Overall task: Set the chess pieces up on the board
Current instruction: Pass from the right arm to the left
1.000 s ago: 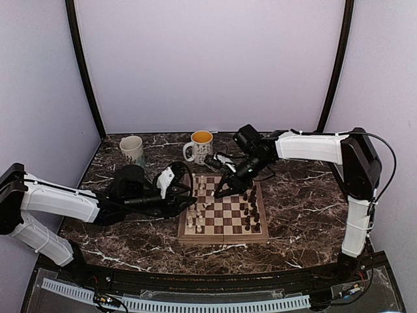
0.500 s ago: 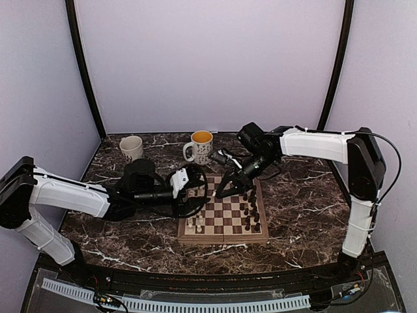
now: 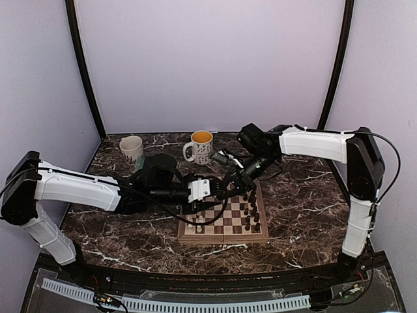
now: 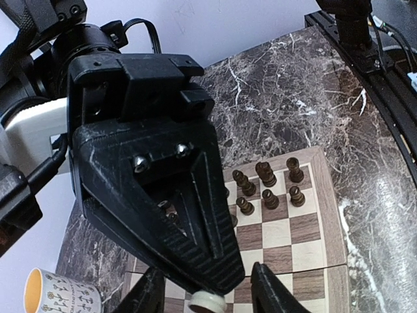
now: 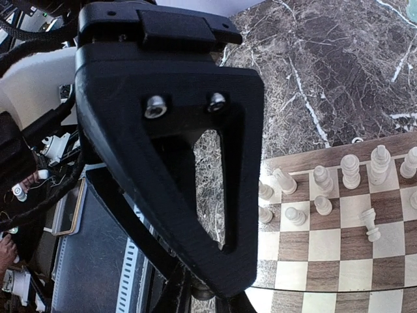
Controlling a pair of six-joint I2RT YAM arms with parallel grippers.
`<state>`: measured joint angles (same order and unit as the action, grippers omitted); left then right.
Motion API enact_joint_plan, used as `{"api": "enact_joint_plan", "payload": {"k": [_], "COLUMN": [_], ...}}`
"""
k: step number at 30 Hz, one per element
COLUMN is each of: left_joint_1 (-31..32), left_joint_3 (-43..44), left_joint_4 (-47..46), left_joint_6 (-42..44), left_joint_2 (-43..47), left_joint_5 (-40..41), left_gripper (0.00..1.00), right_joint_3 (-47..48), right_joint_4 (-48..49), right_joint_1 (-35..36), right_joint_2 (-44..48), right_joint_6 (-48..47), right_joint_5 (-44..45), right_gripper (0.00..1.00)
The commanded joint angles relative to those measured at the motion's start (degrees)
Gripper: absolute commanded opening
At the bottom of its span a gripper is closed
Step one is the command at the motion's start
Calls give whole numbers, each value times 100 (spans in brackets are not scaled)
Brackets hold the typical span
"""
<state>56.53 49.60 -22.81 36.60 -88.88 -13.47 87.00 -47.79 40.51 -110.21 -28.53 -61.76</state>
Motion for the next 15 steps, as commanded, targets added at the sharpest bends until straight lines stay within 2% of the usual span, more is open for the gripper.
{"api": "enact_joint_plan", "payload": {"k": [1,15], "left_joint_1": [50,94], "left_joint_3": [223,242], "left_joint_4": [402,529], "left_joint_6": [421,592], "left_joint_2": [-73,-70], "left_joint_5": [189,553], "left_gripper": [43,20], "right_joint_3": [94,150], "right_joint_4": [-73,-116], "right_joint_1": [36,40], "right_joint_2": [-111,-215], "right_joint_6": [-99,-52], "right_joint_5": [-139,-211], "right_gripper": [13,14]}}
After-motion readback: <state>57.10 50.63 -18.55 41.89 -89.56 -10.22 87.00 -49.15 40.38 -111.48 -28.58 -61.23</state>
